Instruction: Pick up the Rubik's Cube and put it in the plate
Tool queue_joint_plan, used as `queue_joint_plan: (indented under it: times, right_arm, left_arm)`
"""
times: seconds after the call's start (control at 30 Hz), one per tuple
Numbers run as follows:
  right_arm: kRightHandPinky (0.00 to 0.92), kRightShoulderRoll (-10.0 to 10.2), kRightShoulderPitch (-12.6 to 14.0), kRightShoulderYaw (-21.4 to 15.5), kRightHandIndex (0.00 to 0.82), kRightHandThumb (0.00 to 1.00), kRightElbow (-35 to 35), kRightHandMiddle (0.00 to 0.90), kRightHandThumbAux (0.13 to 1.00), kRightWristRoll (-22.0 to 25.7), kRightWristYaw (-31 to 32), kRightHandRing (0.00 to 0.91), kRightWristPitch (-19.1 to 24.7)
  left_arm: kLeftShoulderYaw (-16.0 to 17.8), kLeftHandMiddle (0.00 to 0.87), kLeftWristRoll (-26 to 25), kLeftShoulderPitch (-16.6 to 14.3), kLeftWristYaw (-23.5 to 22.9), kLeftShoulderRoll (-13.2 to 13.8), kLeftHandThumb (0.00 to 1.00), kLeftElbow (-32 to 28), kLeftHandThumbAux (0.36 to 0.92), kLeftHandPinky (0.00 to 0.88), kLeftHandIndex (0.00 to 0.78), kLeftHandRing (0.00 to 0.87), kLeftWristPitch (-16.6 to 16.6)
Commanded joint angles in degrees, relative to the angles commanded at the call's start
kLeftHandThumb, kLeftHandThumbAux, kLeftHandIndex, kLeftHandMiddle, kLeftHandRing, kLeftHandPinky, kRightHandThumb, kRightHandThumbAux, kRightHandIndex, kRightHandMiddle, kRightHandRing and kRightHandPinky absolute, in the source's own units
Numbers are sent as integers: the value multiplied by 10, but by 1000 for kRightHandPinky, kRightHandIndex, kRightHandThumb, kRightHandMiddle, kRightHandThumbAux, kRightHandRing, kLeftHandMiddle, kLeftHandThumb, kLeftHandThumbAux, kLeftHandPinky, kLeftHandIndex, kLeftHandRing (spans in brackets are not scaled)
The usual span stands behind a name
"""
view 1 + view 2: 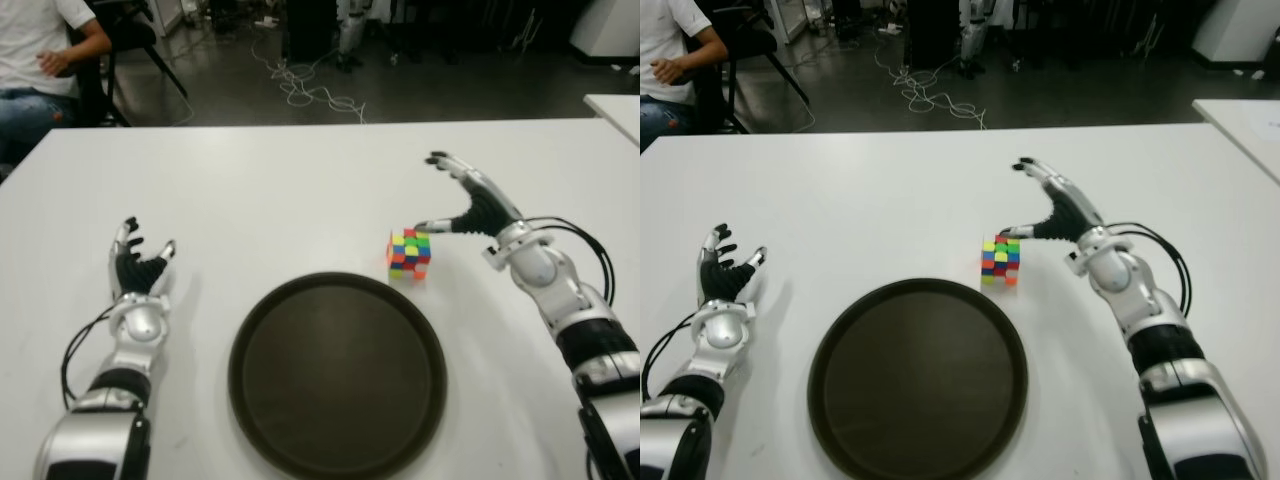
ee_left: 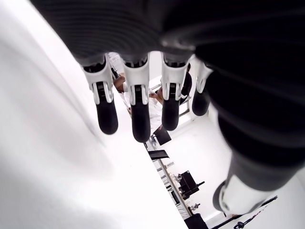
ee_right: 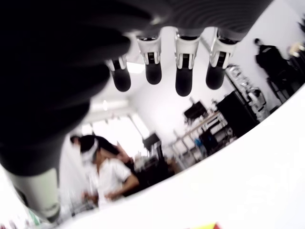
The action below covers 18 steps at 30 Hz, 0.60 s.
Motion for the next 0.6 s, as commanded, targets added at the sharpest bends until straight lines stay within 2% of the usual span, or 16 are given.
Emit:
queue_joint_plan:
  times: [0.13, 0.33, 0.6]
  right_arm:
    - [124, -15, 5, 15, 51, 0, -69, 68, 650, -25, 45, 108, 57]
    - [63, -25, 6, 29, 34, 0, -131, 37, 658, -37, 105, 64, 120]
    - [15, -41, -9, 58, 3, 0, -170, 3, 591, -66, 171, 6, 165]
  left_arm:
    - [-5, 155, 6, 0, 4, 1, 38, 0, 716, 173, 112, 166, -3]
    - [-6, 160, 9, -1, 8, 1, 34, 1, 734, 184, 112, 169, -4]
    - [-3, 154, 7, -1, 7, -3, 41, 0, 728, 193, 108, 168, -8]
